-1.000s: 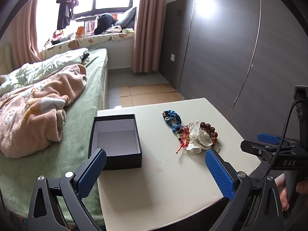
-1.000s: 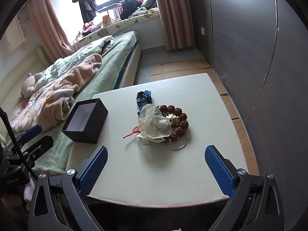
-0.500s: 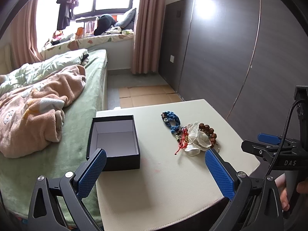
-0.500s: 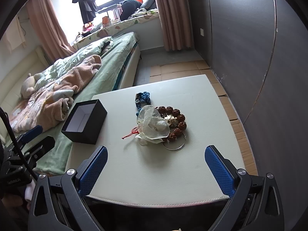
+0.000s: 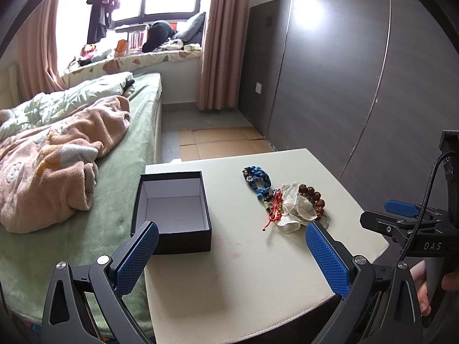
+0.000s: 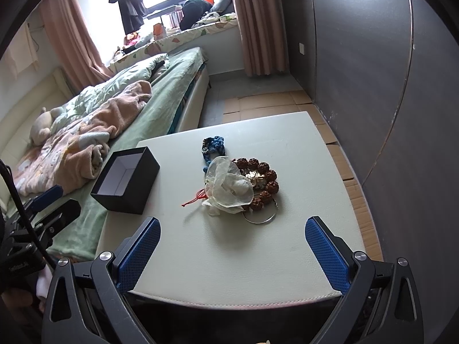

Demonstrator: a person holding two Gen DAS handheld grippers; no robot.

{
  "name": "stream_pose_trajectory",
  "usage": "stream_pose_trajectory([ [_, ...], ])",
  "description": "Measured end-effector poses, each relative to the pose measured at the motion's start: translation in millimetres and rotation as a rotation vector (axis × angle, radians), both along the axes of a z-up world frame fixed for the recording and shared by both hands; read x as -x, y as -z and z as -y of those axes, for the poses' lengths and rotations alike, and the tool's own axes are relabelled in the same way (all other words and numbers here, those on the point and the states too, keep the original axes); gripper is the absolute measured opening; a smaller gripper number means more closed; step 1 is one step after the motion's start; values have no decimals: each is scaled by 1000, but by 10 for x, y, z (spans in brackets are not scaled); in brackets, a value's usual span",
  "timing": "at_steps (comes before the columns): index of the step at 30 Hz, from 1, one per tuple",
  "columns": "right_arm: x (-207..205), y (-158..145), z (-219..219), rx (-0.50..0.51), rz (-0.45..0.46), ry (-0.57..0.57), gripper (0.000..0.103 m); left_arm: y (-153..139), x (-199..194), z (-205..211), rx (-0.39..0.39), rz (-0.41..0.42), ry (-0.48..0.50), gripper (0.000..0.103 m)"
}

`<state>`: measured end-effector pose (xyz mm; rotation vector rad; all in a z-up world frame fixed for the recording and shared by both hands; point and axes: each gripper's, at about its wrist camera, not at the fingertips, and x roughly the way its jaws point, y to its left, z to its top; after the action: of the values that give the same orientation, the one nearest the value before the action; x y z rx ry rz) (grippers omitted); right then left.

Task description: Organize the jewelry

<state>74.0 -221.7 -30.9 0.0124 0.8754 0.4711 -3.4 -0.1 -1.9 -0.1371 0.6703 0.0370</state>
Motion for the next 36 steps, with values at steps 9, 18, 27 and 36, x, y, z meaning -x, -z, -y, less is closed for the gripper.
stream_pose_trajectory([
  [9, 2, -37, 3, 6, 0, -7, 101, -2, -3, -10, 4, -1, -2, 102],
  [18, -49, -35, 5, 11, 5, 6, 101, 11, -101, -37, 31, -19, -11, 102],
  [27, -185, 29, 54, 23, -35, 51, 101, 103, -382, 20, 59, -58, 3, 100],
  [36, -496, 233, 274, 23, -160, 156, 101, 241, -685, 133, 112, -121, 41, 86],
])
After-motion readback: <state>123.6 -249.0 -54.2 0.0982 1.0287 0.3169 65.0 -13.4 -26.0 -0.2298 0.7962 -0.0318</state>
